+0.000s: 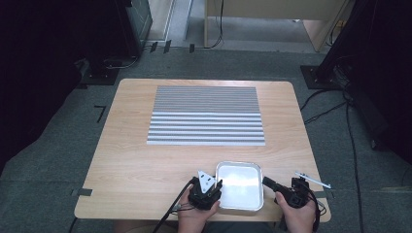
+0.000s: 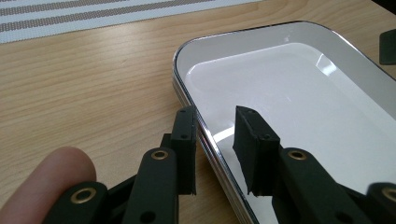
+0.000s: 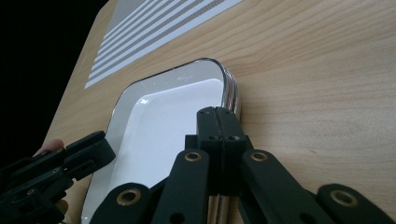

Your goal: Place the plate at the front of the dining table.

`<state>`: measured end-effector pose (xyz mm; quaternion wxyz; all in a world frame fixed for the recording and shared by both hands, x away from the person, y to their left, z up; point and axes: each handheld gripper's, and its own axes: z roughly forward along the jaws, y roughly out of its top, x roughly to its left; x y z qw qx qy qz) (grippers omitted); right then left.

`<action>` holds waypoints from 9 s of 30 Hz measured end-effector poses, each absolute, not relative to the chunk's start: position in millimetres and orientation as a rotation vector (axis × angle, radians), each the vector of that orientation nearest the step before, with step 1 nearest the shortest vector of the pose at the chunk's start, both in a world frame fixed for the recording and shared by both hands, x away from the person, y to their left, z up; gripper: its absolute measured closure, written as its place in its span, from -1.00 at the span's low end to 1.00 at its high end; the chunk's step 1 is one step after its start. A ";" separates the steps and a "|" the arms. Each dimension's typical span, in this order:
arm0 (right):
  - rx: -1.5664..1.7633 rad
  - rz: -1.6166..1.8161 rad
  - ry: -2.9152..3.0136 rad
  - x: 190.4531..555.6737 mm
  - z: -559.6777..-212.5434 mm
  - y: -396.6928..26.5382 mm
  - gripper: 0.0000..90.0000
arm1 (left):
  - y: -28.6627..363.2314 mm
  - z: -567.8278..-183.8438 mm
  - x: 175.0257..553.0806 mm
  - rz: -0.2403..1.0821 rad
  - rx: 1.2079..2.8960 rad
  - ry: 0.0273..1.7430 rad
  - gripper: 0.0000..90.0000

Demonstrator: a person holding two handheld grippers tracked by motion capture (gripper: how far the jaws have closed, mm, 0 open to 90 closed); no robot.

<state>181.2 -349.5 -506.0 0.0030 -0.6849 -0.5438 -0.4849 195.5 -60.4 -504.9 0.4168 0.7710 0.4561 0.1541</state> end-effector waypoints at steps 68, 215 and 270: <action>-2.305 -1.483 -1.953 167.8 -501.2 -319.9 0.97 | -65.8 -508.8 192.7 0.459 1.950 1.157 0.54; -2.349 -1.612 -2.128 236.6 -448.6 -262.5 0.98 | -30.4 -462.9 243.1 0.482 1.673 1.320 0.77; -2.315 -1.392 -2.319 462.1 -484.4 -199.7 0.98 | -0.4 -488.7 480.2 0.420 1.692 1.730 0.90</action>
